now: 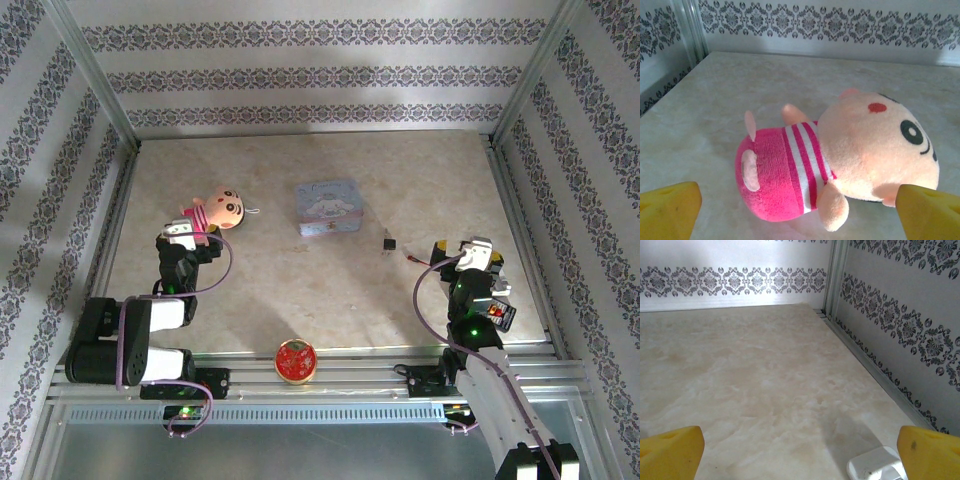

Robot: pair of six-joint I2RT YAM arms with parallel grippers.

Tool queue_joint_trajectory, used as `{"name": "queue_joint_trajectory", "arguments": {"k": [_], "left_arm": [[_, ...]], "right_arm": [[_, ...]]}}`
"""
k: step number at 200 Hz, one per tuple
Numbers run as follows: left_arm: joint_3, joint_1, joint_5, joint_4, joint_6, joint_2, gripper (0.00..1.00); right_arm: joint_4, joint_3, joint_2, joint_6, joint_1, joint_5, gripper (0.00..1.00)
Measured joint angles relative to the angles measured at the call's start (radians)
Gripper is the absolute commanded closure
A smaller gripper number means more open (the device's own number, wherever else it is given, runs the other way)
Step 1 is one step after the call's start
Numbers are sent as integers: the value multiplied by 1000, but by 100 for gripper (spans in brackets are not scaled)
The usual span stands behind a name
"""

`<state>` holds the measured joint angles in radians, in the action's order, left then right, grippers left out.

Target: Unlock a padlock with a key

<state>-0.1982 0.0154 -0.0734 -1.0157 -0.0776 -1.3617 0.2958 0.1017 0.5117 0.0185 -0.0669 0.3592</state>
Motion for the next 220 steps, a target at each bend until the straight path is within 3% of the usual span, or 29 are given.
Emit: {"name": "queue_joint_trajectory", "arguments": {"k": [102,172,220], "left_arm": [[-10,0,125,-177,48,-237,1],[-154,20,339,-51,101,-239,1],[-162,26,281,17,88,-239,1]], "right_arm": [[49,0,69,1,13,0,2],[111,-18,120,0,26,-13,2],[214,-24,231,1,52,-58,2]]}}
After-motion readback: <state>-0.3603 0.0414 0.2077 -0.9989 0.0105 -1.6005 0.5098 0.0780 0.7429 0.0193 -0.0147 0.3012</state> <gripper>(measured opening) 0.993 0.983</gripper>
